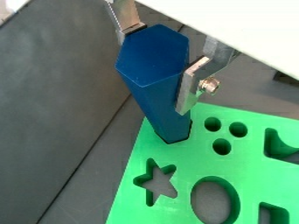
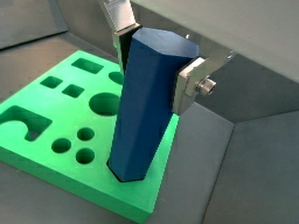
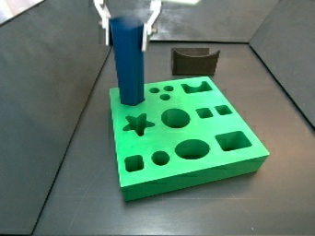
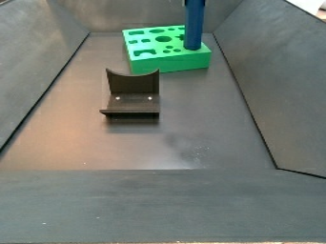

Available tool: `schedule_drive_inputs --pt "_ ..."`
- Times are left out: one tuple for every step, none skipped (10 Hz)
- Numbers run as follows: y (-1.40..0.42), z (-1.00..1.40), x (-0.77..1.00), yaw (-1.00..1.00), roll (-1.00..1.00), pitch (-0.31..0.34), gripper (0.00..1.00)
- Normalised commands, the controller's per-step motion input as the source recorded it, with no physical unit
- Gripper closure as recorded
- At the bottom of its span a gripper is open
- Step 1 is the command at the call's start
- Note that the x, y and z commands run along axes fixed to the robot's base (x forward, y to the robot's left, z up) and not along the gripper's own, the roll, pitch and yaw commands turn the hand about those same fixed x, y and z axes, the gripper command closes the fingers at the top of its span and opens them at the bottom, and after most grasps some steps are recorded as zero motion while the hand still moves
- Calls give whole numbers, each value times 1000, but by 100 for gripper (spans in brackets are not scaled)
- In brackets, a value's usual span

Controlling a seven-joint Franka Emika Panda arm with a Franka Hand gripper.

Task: Pick up the hexagon object. Move up. Place the hexagon object on the fixture. Regrasp the hexagon object. Move to above the board. Insert the hexagon object.
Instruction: Insert the hexagon object.

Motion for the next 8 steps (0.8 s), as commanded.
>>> schedule_drive_inputs --pt "0 -211 0 0 -90 0 100" --pt "0 -309 0 0 -100 0 100" --pt "0 -446 9 -3 -173 -20 100" --pt "0 -569 26 -6 -151 -33 100" --pt "46 -677 29 -17 -234 -27 100" --pt "60 -686 54 -3 -231 -29 100" --pt "49 -226 0 0 -61 0 100" --pt "0 0 0 0 0 0 100"
